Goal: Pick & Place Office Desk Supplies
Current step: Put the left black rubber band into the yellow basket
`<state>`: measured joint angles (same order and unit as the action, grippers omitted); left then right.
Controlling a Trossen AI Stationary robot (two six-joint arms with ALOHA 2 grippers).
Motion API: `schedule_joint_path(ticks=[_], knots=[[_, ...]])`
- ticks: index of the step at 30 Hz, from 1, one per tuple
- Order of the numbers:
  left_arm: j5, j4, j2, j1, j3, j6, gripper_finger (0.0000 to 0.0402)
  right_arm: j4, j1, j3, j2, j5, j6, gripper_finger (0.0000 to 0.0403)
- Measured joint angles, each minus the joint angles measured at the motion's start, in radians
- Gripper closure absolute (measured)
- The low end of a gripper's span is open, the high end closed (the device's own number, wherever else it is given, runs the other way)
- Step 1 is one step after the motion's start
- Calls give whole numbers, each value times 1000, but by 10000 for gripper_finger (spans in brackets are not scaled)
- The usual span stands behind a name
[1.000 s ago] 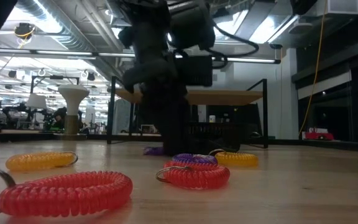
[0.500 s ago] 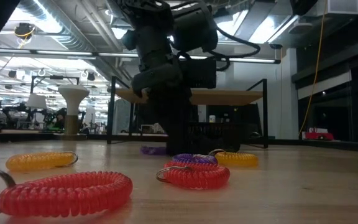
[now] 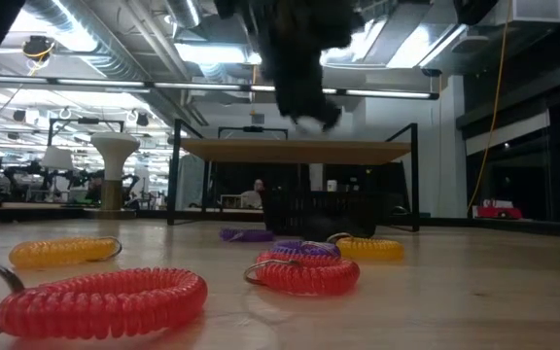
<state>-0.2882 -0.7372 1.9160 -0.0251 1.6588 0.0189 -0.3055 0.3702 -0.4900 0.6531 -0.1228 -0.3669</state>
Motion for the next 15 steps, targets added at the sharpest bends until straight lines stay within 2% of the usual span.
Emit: schedule_joint_path(ticks=[3,6,11,15], knots=[[-24,-39,-79,21,-8,-17,399,-1,0,0,0,0,0,189],[-31,-11,-193,40,-84,-76,399,-3,0,0,0,0,2,189],[-4,213,-467,49,-363,-253,399,-17,0,0,0,0,14,188],[116,339,-708,17,-622,-416,399,-84,0,0,0,13,44,189]])
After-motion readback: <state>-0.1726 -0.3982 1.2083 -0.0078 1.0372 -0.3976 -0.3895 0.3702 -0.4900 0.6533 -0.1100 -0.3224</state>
